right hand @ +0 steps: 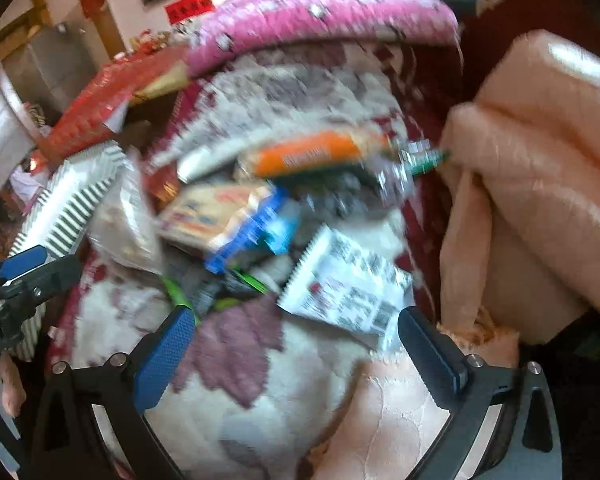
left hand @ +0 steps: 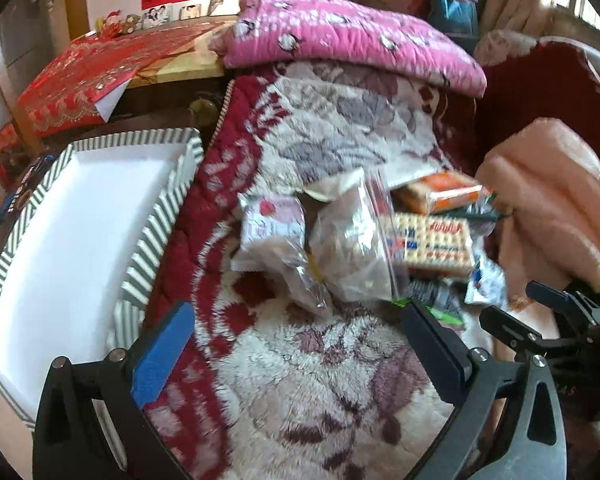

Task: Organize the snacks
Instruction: 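Move both tools toward the snack pile beside the striped tray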

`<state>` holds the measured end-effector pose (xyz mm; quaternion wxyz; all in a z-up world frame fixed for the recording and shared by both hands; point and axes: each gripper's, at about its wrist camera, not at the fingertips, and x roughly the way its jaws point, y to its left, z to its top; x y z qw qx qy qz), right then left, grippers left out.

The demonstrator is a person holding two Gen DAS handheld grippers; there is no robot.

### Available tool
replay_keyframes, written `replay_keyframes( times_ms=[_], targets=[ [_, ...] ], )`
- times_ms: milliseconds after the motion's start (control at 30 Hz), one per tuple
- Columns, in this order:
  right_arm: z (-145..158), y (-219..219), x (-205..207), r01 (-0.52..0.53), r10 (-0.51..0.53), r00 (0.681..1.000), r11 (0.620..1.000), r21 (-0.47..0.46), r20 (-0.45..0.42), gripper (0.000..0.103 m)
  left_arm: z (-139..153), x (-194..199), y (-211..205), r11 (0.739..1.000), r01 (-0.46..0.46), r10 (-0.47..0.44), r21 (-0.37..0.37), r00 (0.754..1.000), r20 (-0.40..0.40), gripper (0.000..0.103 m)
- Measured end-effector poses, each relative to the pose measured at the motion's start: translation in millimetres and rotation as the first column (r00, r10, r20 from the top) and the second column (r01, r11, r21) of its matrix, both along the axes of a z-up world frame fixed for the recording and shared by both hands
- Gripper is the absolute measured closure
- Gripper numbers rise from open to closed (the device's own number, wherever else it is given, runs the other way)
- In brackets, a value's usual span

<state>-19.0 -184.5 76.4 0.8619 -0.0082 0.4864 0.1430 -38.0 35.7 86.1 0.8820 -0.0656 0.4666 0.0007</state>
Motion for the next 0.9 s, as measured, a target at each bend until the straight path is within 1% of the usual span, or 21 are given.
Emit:
replay_keyframes(
  times_ms=[67, 167, 267, 400, 567, 900],
  targets=[
    [13, 6, -2, -0.025, 0.025, 0.999, 1.0, 0.008, 0.023, 0.001, 10, -2, 5, 1.0, -0.024, 0.024, -0.016, 1.0, 0.014, 0.0],
    [30, 14, -1, -0.047, 0.046, 0.998, 0.998, 0.029, 0.045, 0.001, 19, -2, 11, 0.999, -0.047, 0.047, -0.02, 0.998, 0.034, 0.0],
    [41, 21, 3, -0.065, 0.063, 0.996, 0.997, 0.037, 0.063, 0.001, 24, -5, 11, 0.999, -0.047, 0.047, -0.022, 0.998, 0.041, 0.0],
    [51, 32, 2, -0.093, 0.091, 0.993, 0.995, 0.022, 0.074, 0.001, 25, -5, 9, 0.998, -0.047, 0.048, -0.032, 0.998, 0.034, 0.0],
    [54, 38, 2, -0.116, 0.116, 0.991, 0.993, 0.001, 0.071, 0.001, 22, -4, 7, 0.998, -0.054, 0.055, -0.04, 0.998, 0.024, 0.0],
    [51, 34, 7, -0.106, 0.106, 0.993, 0.994, 0.006, 0.049, 0.001, 20, -3, 6, 0.997, -0.065, 0.066, -0.029, 0.998, 0.025, 0.0]
  ],
)
